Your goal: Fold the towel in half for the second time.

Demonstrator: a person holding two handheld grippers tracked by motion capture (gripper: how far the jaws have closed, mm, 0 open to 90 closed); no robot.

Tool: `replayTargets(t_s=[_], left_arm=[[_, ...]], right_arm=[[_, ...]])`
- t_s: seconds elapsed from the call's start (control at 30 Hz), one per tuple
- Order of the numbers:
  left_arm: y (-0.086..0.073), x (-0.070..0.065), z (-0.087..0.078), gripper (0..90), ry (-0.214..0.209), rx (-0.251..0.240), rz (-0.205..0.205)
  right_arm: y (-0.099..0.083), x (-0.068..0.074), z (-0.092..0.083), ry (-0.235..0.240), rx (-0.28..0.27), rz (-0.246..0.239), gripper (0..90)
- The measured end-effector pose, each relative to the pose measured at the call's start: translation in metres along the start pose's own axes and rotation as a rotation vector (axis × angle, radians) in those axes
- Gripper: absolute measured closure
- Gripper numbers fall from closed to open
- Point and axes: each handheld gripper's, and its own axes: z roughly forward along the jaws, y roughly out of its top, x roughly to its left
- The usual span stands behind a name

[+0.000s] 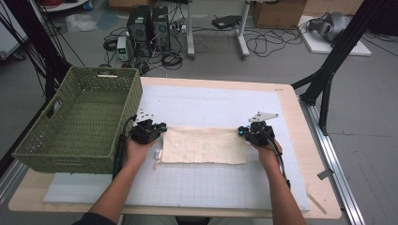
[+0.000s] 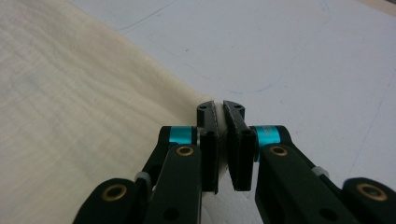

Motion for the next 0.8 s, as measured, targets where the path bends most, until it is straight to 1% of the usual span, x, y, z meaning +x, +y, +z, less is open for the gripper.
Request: replayTargets(t_s=[0.13, 0.2, 0.23, 0.3, 0.37, 0.4, 0.43, 0.53, 0.6, 0.63, 0.7, 0.8], left_arm=[[-0.002, -0.001, -0.009, 84.8, -0.010, -0.037, 0.018], [-0.003, -0.004, -0.012, 84.5, -0.015, -0.037, 0.026], [-0.004, -0.006, -0.014, 84.5, -0.010, -0.040, 0.033], [-0.005, -0.008, -0.018, 84.6, -0.009, -0.043, 0.027], [-0.005, -0.009, -0.022, 84.5, -0.017, -0.039, 0.024], [-0.005, -0.009, -0.024, 84.5, -0.018, -0.048, 0.030], [-0.005, -0.011, -0.027, 84.5, -0.021, -0.059, 0.033], [-0.008, -0.015, -0.033, 84.5, -0.039, -0.061, 0.046], [-0.010, -0.017, -0.037, 84.5, -0.050, -0.060, 0.049], [-0.012, -0.019, -0.039, 84.5, -0.058, -0.052, 0.058], [-0.014, -0.022, -0.044, 84.4, -0.069, -0.060, 0.072], [-0.017, -0.024, -0.050, 84.3, -0.082, -0.051, 0.082]], right_arm=[[-0.005, 0.005, -0.004, 0.003, -0.025, -0.040, 85.2], [-0.009, 0.008, -0.007, 0.009, -0.044, -0.049, 85.0], [-0.011, 0.009, -0.009, 0.016, -0.046, -0.043, 84.9], [-0.011, 0.011, -0.015, 0.018, -0.056, -0.056, 84.9], [-0.009, 0.014, -0.022, 0.019, -0.078, -0.067, 84.9], [-0.008, 0.016, -0.026, 0.023, -0.091, -0.075, 84.9], [-0.007, 0.017, -0.028, 0.023, -0.096, -0.083, 84.9], [-0.011, 0.021, -0.034, 0.027, -0.109, -0.101, 84.8], [-0.016, 0.023, -0.036, 0.034, -0.112, -0.099, 84.7], [-0.018, 0.024, -0.038, 0.038, -0.111, -0.092, 84.6], [-0.023, 0.026, -0.040, 0.044, -0.111, -0.097, 84.3], [-0.030, 0.031, -0.044, 0.055, -0.114, -0.101, 84.1]])
